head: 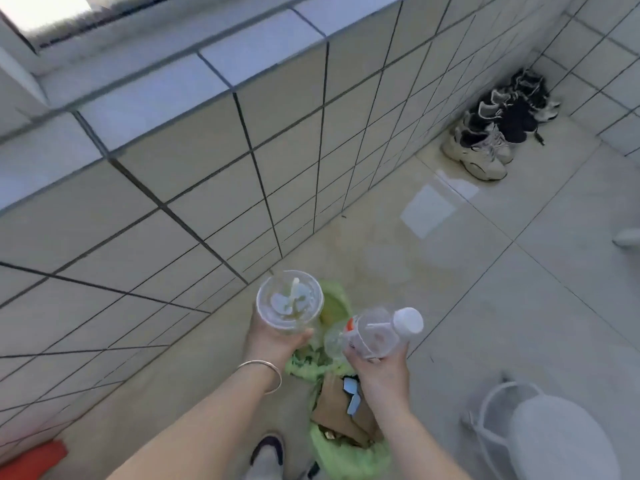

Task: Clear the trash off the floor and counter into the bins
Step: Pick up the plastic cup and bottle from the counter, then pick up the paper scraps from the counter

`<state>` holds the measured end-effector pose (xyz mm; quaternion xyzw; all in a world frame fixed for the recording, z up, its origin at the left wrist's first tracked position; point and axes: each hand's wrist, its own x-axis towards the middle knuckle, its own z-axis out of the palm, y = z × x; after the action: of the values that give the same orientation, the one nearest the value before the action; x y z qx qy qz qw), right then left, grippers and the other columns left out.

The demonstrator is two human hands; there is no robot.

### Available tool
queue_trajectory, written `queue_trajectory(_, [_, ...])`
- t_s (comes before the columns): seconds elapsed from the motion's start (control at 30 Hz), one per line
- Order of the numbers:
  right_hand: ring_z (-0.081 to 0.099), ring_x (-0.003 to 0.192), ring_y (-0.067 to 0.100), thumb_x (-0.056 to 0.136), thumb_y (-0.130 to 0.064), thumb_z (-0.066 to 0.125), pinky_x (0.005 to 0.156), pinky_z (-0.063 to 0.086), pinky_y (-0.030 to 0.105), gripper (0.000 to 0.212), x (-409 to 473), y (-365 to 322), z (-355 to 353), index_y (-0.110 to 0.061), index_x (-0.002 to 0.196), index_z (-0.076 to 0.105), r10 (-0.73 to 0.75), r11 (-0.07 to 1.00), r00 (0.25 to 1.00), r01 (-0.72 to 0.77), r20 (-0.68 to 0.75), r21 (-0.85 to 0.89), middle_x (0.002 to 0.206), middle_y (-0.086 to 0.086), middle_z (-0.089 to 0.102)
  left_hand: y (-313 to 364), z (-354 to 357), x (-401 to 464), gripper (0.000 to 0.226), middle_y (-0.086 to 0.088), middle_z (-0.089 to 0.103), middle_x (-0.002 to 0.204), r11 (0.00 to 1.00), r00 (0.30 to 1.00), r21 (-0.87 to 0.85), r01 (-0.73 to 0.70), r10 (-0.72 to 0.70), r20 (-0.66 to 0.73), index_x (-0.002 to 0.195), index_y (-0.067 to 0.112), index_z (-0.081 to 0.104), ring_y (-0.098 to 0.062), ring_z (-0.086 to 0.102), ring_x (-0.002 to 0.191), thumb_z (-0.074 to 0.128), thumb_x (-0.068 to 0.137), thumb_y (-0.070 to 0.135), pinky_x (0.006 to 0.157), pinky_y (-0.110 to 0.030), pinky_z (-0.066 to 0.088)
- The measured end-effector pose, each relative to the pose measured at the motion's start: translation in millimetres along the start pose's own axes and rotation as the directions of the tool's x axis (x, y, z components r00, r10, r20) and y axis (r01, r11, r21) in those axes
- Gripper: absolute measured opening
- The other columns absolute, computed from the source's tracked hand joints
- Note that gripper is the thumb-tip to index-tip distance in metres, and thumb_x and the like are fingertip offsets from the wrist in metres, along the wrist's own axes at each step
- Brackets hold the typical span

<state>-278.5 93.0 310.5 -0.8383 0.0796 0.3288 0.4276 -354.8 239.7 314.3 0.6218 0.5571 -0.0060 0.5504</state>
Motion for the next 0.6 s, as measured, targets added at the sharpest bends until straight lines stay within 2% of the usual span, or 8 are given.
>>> queue_trajectory(0.1, [0.057,0.104,0.024,0.07,-0.027,0.08,0.092,0.047,0.038,0.07,41,24,29,-0.027,0.121,0.031,0.081,0.996,0.996,-0.08,0.04,-0.034,0.119,0.0,0.055,-34,25,43,0.099,0.009,0.051,0.126,0.999,0.997,-0.035,0.037,-0.035,0.067,0.142,0.028,0.022,-0.007,0.053,0.104,0.082,0.064,0.013,0.076,-0.013,0.041])
queue_trajectory(0.17, [0.054,0.116,0.024,0.072,-0.023,0.08,0.1,0.044,0.04,0.084,60,44,48,-0.019,0.137,0.027,0.182,0.982,0.98,-0.176,0.085,-0.073,0.136,0.003,0.048,-59,34,65,0.112,0.002,0.043,0.142,0.993,0.987,0.0,0.122,-0.121,0.11,0.148,0.025,0.009,-0.015,0.049,0.122,0.083,0.065,0.017,0.093,-0.021,0.039])
queue_trajectory(0.23, [0.049,0.126,0.026,0.074,-0.022,0.078,0.103,0.043,0.04,0.092,69,62,61,-0.017,0.145,0.02,0.274,0.954,0.955,-0.256,0.112,-0.156,0.142,0.007,0.044,-81,35,78,0.107,-0.005,0.045,0.141,0.975,0.972,0.118,0.187,-0.201,0.122,0.145,0.02,0.016,-0.023,0.048,0.127,0.084,0.063,0.022,0.1,-0.026,0.04])
queue_trajectory(0.3, [0.049,0.126,0.027,0.078,-0.023,0.074,0.099,0.043,0.036,0.086,68,74,67,-0.015,0.146,0.023,0.327,0.917,0.935,-0.279,0.135,-0.285,0.14,0.009,0.046,-93,32,80,0.093,-0.005,0.052,0.13,0.96,0.961,0.183,0.21,-0.238,0.144,0.137,0.015,0.028,-0.024,0.051,0.122,0.083,0.063,0.018,0.092,-0.021,0.039])
queue_trajectory(0.33, [0.05,0.125,0.027,0.08,-0.025,0.071,0.097,0.043,0.035,0.08,66,75,69,-0.014,0.145,0.025,0.335,0.901,0.93,-0.269,0.15,-0.341,0.14,0.01,0.046,-97,29,79,0.092,-0.007,0.05,0.133,0.955,0.954,0.197,0.223,-0.255,0.156,0.139,0.014,0.028,-0.023,0.049,0.124,0.082,0.065,0.015,0.091,-0.019,0.036])
queue_trajectory(0.43, [0.054,0.115,0.026,0.087,-0.026,0.06,0.091,0.044,0.032,0.062,55,69,70,-0.014,0.141,0.033,0.328,0.874,0.93,-0.234,0.163,-0.426,0.138,0.01,0.049,-93,15,66,0.088,-0.009,0.048,0.139,0.942,0.945,0.241,0.234,-0.279,0.172,0.142,0.01,0.028,-0.023,0.05,0.125,0.078,0.07,0.013,0.092,-0.02,0.037])
queue_trajectory(0.53, [0.055,0.087,0.02,0.09,-0.027,0.055,0.079,0.044,0.028,0.051,37,44,66,-0.014,0.137,0.039,0.293,0.865,0.937,-0.175,0.19,-0.47,0.13,0.007,0.054,-78,-4,52,0.084,-0.007,0.052,0.135,0.931,0.944,0.276,0.237,-0.287,0.159,0.142,0.014,0.03,-0.023,0.054,0.12,0.076,0.072,0.019,0.094,-0.025,0.042])
queue_trajectory(0.6, [0.058,0.1,0.022,0.091,-0.03,0.053,0.081,0.044,0.027,0.049,21,24,62,-0.014,0.136,0.041,0.236,0.86,0.946,-0.097,0.223,-0.5,0.13,0.006,0.055,-63,-18,41,0.081,-0.006,0.053,0.133,0.932,0.947,0.276,0.237,-0.284,0.147,0.142,0.018,0.03,-0.023,0.054,0.119,0.073,0.074,0.022,0.095,-0.026,0.042])
